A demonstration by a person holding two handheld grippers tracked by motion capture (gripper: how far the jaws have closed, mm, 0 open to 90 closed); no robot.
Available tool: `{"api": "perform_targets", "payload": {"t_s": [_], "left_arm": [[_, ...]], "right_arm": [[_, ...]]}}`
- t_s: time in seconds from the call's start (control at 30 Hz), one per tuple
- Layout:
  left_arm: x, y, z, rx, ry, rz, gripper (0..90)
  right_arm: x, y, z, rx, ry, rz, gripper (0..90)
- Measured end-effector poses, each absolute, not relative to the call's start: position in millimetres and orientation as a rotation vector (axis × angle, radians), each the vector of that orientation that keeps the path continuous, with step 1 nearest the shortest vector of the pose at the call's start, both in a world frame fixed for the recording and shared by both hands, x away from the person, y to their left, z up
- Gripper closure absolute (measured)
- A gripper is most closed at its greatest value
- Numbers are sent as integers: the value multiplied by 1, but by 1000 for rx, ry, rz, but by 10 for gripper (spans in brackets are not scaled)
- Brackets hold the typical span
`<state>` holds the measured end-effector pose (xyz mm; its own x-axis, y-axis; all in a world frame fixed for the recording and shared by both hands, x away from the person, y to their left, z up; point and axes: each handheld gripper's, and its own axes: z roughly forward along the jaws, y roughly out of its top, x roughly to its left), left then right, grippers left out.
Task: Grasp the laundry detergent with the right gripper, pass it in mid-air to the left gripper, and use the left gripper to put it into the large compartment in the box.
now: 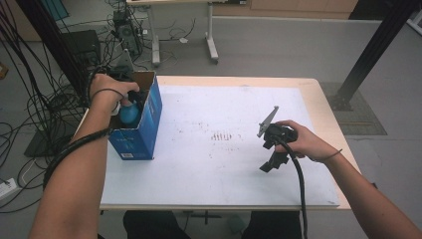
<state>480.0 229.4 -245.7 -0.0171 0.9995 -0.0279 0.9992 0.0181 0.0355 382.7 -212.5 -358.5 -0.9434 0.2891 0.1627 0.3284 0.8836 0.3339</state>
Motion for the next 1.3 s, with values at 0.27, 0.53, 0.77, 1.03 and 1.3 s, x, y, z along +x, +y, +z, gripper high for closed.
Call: {"api": "perform_targets", "payload": {"t_s": [0.27,0.53,0.77,1.03,1.3], "left_arm": [[478,228,-237,2161,2209,13,337],[474,227,-220,2153,2181,34,321],[470,222,-202,2123,2155,75,200],[466,212,-178,2123,2106,152,99],[458,192,-159,2174,2011,195,82]], "right_arm": [[383,-210,-357,-476,-2947,-548,43],[382,-207,-354,-465,-2950,-558,43],[381,-206,-354,-456,-2951,-554,43],[380,-207,-354,-465,-2948,-553,43],[380,-211,-352,-471,-2949,-555,43]]}}
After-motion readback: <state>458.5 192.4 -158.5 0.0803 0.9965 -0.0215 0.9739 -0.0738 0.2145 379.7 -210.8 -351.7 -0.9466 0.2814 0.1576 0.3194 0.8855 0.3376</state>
